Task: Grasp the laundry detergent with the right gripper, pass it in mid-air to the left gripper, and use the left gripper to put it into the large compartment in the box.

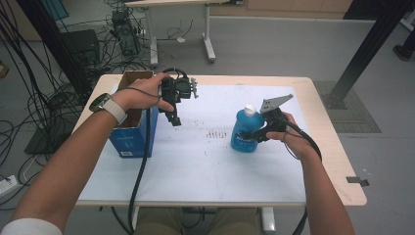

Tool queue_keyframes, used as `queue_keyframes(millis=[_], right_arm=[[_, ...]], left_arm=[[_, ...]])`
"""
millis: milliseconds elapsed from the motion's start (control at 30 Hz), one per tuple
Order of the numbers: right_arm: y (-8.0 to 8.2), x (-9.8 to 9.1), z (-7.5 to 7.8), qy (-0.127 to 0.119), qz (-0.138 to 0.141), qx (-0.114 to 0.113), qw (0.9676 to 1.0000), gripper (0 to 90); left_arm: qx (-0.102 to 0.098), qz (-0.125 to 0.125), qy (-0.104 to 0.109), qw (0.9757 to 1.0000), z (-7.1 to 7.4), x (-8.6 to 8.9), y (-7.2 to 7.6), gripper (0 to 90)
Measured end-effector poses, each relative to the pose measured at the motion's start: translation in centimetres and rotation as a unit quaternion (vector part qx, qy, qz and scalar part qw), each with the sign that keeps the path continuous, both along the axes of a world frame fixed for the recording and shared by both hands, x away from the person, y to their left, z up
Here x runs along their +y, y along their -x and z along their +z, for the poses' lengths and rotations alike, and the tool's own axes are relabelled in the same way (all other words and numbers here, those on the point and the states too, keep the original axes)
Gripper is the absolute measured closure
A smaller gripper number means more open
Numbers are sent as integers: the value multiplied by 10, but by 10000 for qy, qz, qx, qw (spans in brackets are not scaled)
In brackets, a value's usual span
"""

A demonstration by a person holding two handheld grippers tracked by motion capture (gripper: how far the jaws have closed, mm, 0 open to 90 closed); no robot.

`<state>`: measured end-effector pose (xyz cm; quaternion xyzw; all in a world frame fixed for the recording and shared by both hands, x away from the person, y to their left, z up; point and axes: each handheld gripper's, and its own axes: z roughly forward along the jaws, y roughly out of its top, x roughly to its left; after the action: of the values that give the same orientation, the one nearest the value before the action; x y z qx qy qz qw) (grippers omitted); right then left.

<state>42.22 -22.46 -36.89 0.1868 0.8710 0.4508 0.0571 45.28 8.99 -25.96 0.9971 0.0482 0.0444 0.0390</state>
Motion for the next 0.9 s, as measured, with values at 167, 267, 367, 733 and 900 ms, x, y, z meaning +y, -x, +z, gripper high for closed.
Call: queue_keyframes(millis=[167,267,367,733,900], right_arm=[[0,0,0,-36,-10,-33,10000,265],[0,0,-1,-31,-8,-40,10000,272],[0,0,-2,-54,-4,-48,10000,277],[0,-1,-2,-107,18,-81,9999,298],[0,0,-4,-123,53,-75,9999,306]], left_arm=[[-3,1,-4,10000,0,1,0,106],[-3,-4,-9,10000,0,1,-1,106],[-2,-7,-13,10000,0,1,0,106],[13,9,-14,10000,-2,1,0,106],[21,26,1,10000,-3,1,0,106]])
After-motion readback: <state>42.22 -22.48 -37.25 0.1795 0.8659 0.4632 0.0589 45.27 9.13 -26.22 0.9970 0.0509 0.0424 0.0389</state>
